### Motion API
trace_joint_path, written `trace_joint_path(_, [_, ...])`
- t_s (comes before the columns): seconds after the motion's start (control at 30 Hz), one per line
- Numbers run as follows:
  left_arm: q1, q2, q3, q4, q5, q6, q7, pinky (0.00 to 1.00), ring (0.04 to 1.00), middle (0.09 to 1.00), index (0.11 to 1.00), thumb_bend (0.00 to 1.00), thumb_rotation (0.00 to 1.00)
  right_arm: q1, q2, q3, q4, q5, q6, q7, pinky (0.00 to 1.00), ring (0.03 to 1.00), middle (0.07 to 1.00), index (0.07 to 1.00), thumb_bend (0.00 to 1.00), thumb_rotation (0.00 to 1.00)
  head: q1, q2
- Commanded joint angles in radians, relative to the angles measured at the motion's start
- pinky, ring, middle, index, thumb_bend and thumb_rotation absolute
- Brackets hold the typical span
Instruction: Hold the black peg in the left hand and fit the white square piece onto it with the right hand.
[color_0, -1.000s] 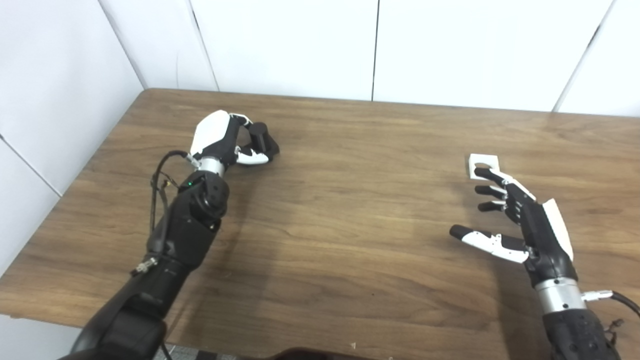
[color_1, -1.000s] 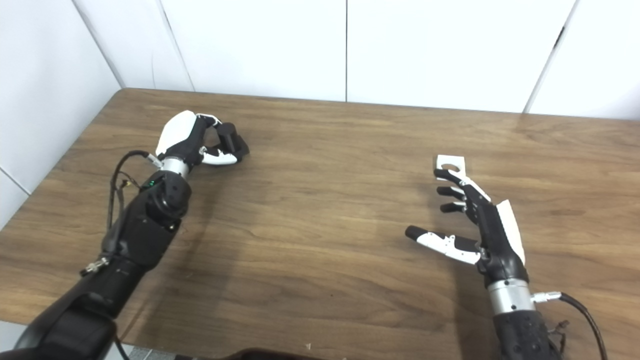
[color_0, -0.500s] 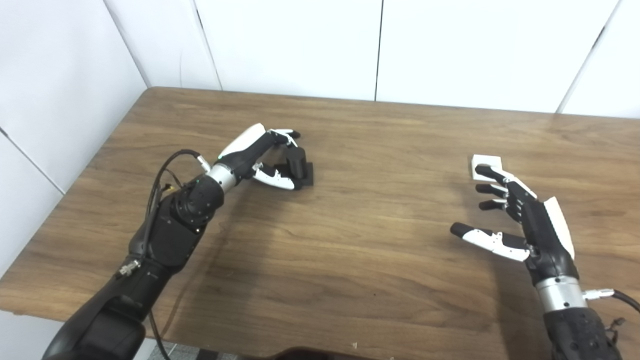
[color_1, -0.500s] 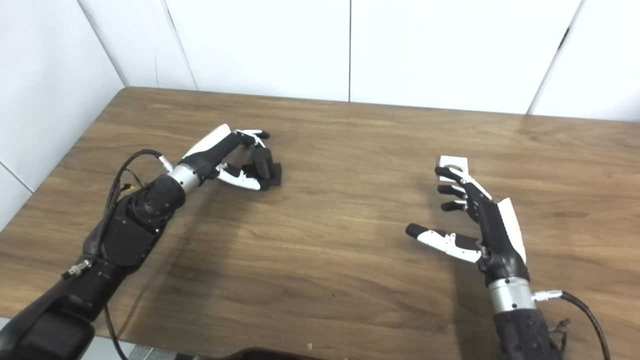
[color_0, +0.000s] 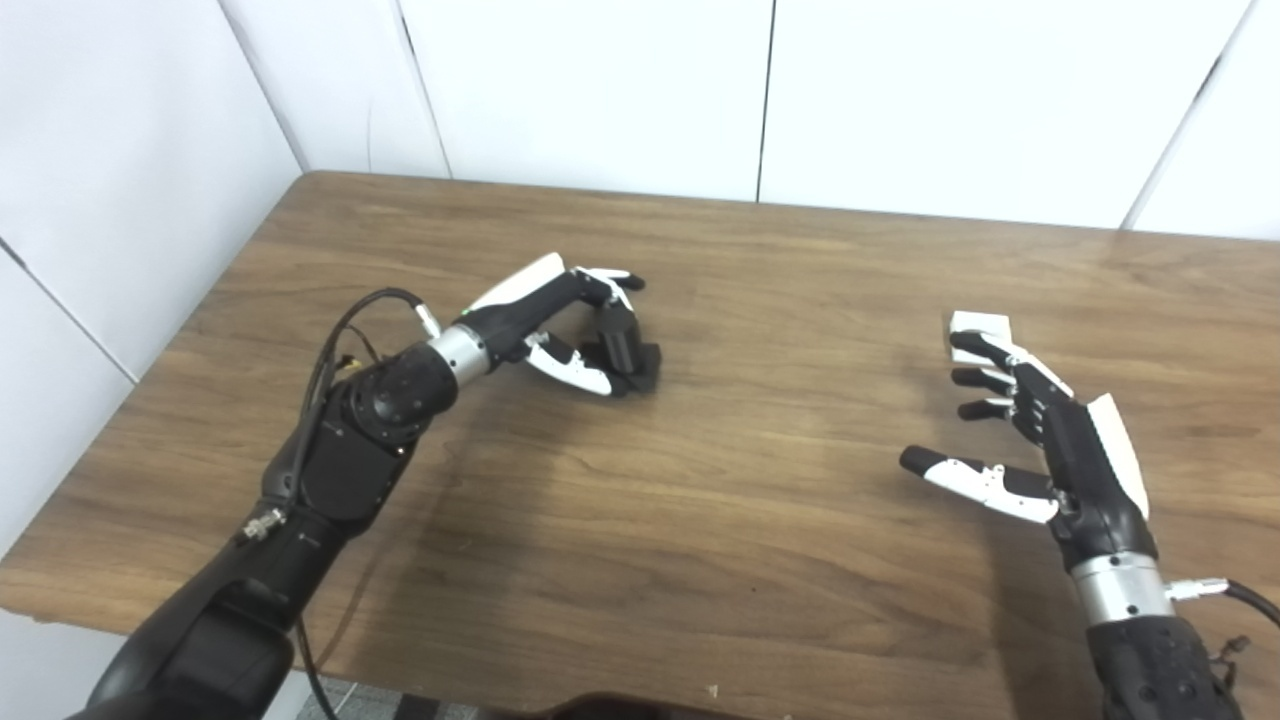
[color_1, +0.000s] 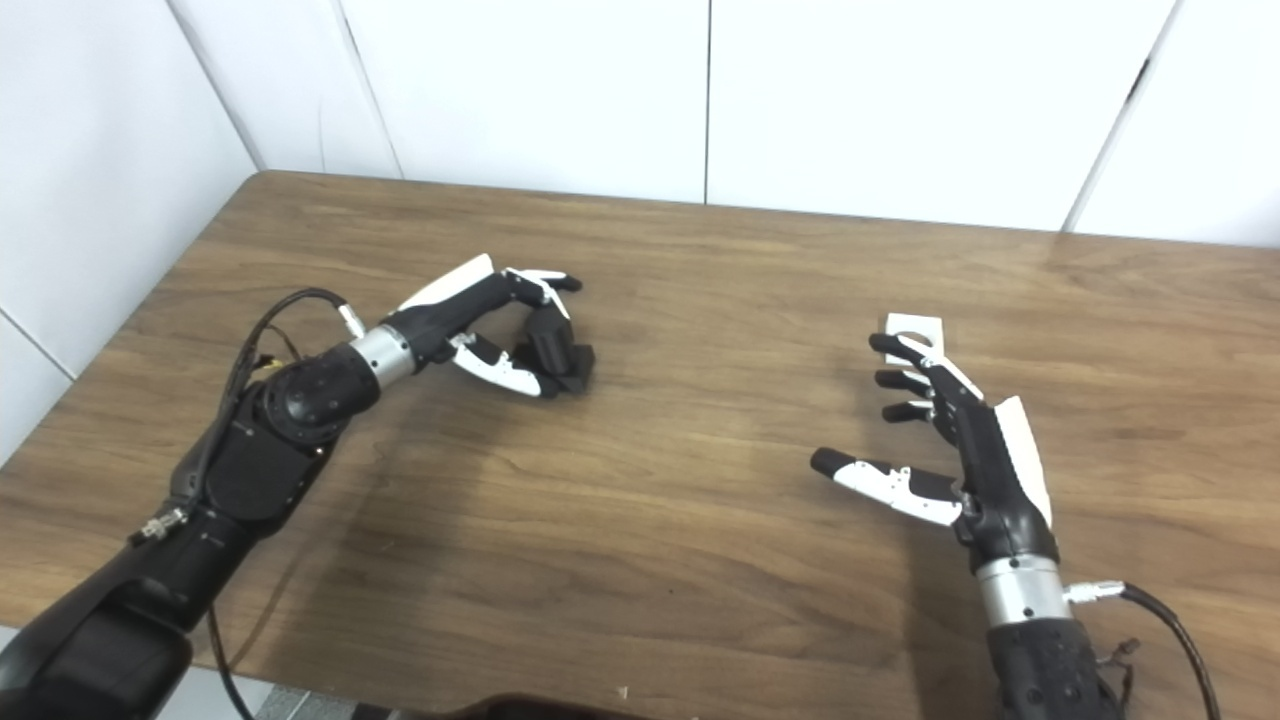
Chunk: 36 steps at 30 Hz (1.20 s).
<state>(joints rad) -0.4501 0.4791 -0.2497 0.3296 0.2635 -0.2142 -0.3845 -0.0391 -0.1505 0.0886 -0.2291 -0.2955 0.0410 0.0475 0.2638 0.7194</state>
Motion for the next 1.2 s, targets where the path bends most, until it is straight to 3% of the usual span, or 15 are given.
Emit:
trace_joint_path(0.0, [-0.035,-0.009,-0.020,-0.039,-0.017,-0.010,-0.047,0.87,0.946,0.914,0.492,0.52,0.07,-0.024,0.001,-0.010,-0.043,0.002,-0.012,-0.007,0.65,0.779,0.859,0.800,0.78,0.31,-0.001,0.003])
trace_joint_path(0.23, [-0.044,-0.016,-0.062,-0.078,0.006,-0.019,-0.097,0.87,0.936,0.912,0.492,0.52,0.07,-0.024,0.006,-0.017,-0.057,0.010,-0.006,-0.006,0.65,0.776,0.858,0.802,0.78,0.30,-0.013,0.008])
trace_joint_path(0.53, [-0.020,-0.059,-0.095,-0.102,0.038,-0.034,-0.089,0.86,0.937,0.907,0.491,0.52,0.07,-0.028,0.003,-0.021,-0.064,0.010,-0.019,-0.009,0.63,0.767,0.856,0.802,0.76,0.29,-0.027,0.017])
trace_joint_path(0.8, [0.021,-0.108,-0.122,-0.070,0.118,-0.092,-0.009,0.84,0.938,0.908,0.491,0.52,0.07,-0.034,0.002,-0.028,-0.072,0.013,-0.012,-0.005,0.63,0.757,0.850,0.801,0.77,0.30,-0.044,0.026])
trace_joint_path(1.17, [0.100,-0.181,-0.178,-0.059,0.212,-0.074,0.085,0.85,0.934,0.912,0.495,0.52,0.08,-0.042,-0.008,-0.030,-0.086,0.014,0.005,0.005,0.63,0.765,0.858,0.802,0.76,0.30,-0.057,0.036])
